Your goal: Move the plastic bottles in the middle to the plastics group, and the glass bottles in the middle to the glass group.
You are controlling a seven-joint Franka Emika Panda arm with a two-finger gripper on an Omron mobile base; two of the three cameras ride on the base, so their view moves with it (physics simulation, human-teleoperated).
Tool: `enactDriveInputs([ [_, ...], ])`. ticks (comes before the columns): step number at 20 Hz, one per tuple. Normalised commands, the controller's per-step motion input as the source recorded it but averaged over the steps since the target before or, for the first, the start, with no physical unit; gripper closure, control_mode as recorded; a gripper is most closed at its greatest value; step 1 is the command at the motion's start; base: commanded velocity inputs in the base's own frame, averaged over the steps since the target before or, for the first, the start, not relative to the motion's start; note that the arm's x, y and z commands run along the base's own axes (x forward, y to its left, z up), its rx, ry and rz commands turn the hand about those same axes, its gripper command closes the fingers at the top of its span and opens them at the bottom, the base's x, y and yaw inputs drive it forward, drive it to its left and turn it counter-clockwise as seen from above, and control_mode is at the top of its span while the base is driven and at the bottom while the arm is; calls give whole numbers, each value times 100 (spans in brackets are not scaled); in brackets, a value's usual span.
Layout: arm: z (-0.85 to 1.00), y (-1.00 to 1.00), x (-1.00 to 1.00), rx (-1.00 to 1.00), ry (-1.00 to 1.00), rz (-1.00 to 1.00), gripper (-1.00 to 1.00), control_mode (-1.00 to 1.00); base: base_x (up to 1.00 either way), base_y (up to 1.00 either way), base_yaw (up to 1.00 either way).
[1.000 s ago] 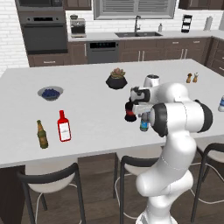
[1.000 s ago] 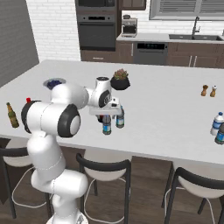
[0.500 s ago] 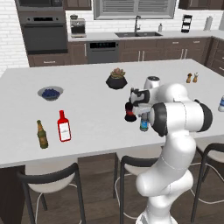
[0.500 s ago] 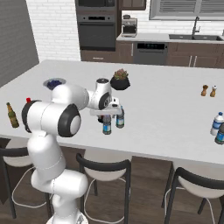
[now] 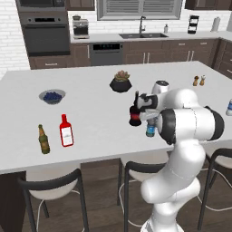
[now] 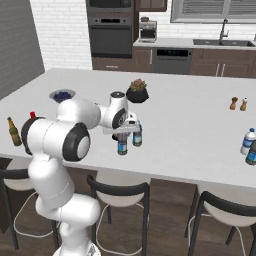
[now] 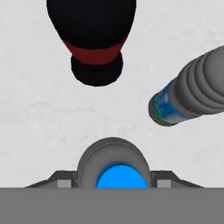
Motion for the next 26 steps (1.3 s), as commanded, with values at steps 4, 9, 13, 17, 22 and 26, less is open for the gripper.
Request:
enactDriveInputs([
  [4,46,-35,-48,0,8,0,100,-100,0,0,0],
  [9,37,-65,-59,0,0,0,100,-100,0,0,0],
  [13,16,-92,-46,0,0,0,100,-100,0,0,0],
  [17,5,-100,-37,0,-2,0,100,-100,0,0,0],
  [22,1,-99,-18,0,0,-11,100,-100,0,0,0],
  [26,1,-94,0,0,0,-35,100,-100,0,0,0],
])
